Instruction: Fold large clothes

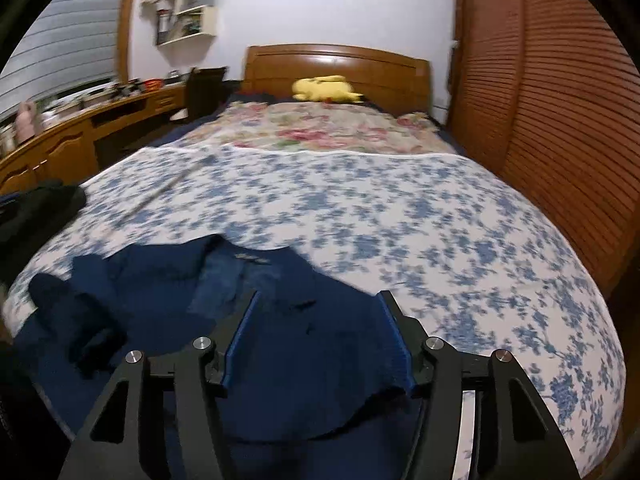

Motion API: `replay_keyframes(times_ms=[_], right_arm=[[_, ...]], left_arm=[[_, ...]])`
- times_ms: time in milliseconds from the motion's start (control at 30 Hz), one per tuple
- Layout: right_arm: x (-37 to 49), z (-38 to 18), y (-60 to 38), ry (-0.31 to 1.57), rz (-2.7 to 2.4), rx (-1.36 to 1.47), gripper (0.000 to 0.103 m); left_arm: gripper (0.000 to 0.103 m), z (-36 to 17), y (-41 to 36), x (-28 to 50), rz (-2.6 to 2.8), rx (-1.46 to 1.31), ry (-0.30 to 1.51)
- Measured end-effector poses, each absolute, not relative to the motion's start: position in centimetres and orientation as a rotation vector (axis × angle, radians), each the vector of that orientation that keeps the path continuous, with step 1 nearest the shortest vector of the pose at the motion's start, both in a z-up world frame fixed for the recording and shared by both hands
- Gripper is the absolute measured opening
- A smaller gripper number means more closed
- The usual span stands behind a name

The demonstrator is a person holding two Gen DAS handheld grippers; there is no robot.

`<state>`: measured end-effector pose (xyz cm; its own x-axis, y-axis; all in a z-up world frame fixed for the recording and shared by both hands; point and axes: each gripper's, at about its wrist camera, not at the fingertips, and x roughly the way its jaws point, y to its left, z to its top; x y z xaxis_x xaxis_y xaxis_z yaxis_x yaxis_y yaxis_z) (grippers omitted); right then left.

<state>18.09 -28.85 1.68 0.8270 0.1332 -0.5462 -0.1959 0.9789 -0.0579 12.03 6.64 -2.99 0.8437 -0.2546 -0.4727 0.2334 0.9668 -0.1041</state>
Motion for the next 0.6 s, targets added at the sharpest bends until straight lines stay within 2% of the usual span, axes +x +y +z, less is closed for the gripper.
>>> replay_keyframes(times_ms=[133,500,533,567,600], right_arm=[[16.6,1.4,-26.3,0.609,0.265,-0.142,0.061],[16.5,-2.2,-22.6,0.822,0.360,-0.289,0.060],[17.0,-2.2,-22.7,0.821,0.345,-0.306,0.045],[17.5,-2.0,-22.9,0.819,0.336,-0.319,0.022],[18.3,-1.8,-23.1,0.824,0.330,-0.322,0.014]], left_arm=[[0.073,-3.7,7.0,11.2,-0.255,-0.047,0.511],[0.073,-4.7,9.3,10.4,-0.224,-0.066,0.527],[0.073,-4.9,9.4,10.2,-0.221,-0.063,0.528],[0.073,-5.0,9.6,10.0,-0.217,-0.062,0.528],[0.073,-5.1,9.9,9.8,-0.212,-0.064,0.529]])
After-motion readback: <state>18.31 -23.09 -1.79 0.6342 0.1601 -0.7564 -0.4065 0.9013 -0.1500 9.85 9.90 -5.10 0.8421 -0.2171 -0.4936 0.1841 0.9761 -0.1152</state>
